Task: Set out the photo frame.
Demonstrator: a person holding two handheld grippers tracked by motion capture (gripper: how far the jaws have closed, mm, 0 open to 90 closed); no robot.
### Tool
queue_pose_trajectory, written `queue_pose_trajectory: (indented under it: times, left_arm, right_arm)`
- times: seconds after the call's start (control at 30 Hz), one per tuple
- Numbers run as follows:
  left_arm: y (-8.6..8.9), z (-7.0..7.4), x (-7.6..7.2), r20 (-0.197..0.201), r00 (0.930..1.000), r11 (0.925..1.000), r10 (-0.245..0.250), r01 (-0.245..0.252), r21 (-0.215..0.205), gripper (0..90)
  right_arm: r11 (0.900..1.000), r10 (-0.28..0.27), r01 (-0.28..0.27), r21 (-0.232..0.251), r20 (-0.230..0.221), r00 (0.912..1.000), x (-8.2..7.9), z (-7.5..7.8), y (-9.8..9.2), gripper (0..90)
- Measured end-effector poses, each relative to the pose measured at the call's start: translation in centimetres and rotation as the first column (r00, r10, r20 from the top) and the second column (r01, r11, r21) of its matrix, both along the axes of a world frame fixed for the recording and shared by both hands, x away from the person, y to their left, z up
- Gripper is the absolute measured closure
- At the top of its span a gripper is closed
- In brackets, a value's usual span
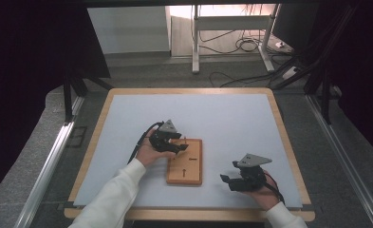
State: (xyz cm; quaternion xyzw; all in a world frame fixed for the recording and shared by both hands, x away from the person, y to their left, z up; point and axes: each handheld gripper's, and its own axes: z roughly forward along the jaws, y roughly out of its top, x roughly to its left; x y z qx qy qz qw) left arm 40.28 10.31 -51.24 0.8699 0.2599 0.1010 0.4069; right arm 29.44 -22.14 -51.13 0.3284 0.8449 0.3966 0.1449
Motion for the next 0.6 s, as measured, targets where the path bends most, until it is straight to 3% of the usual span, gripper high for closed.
queue_pose_trajectory:
  times: [0.4,0.6]
  left_arm:
    - [-0.9,-0.3,1.1,-0.013,0.9995,0.9991,-0.03,0.03,-0.031,71.3]
    - [-0.9,-0.6,1.2,-0.011,0.9992,0.9988,-0.039,0.038,-0.031,78.8]
  right_arm:
    - [1.0,0.0,0.0,-0.009,-0.001,1.0,0.0,-0.1,0.0,28.1]
    - [1.0,0.003,-0.003,-0.005,0.008,1.0,-0.1,-0.1,0.2,28.1]
